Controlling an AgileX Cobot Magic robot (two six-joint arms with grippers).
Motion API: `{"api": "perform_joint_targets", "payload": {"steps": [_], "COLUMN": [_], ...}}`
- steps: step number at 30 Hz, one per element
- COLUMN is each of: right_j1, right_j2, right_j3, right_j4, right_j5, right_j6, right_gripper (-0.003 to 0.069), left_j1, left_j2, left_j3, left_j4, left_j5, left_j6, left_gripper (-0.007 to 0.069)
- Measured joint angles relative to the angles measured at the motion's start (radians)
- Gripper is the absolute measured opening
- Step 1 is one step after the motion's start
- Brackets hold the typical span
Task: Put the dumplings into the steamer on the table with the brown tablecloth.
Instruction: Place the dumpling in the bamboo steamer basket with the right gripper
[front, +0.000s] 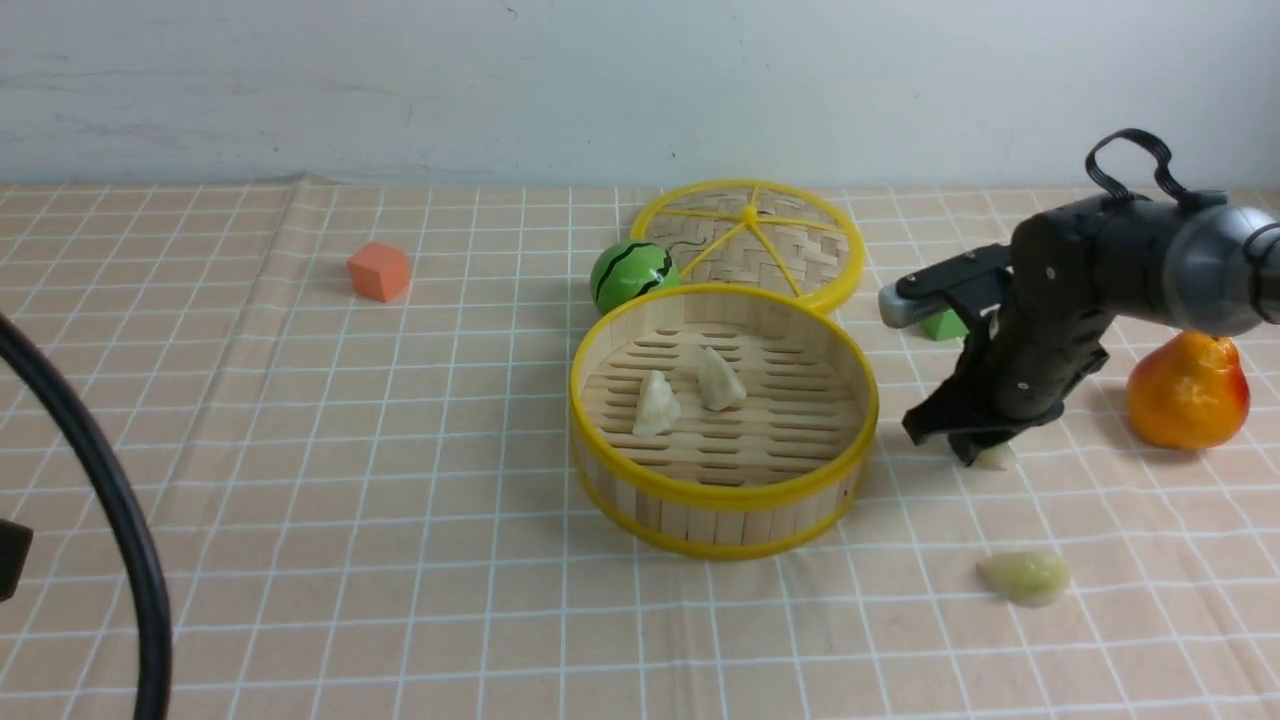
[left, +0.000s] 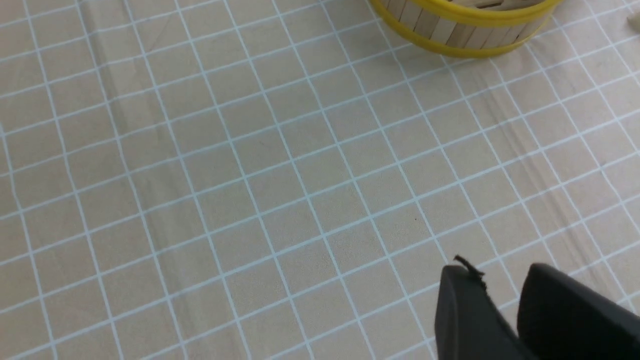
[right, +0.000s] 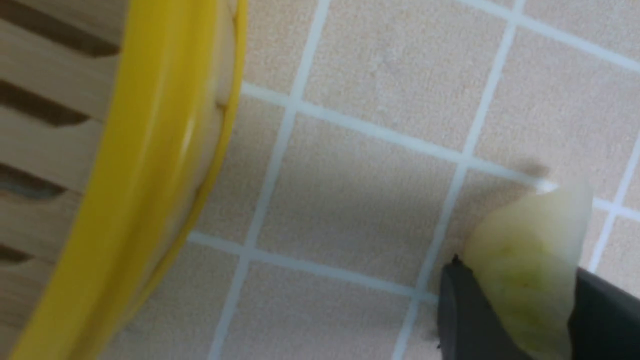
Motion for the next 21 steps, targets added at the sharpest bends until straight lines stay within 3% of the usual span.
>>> {"api": "perform_joint_targets", "payload": {"steps": [5, 11, 21], "right_j1": [0.033, 0.140, 0.190], "right_j2": [-0.094, -0.169, -0.004], "right_j3": [-0.050, -0.149, -0.154], "right_j4": [0.064, 0.156, 0.199], "right_j5": [0.085, 0.095, -0.006], "right_j6": [0.000, -0.030, -0.035], "right_gripper": [0.0203, 0.0203, 0.0203], "left_j1": [0.000, 0.000, 0.000], "left_j2": [0.000, 0.000, 0.000], "left_j3": [0.000, 0.000, 0.000], "left_j4": [0.000, 0.000, 0.000], "left_j5": [0.003, -0.028, -0.044], "left_j6": [0.002, 0.003, 0.022], "left_gripper": [0.0164, 0.0164, 0.0165]}}
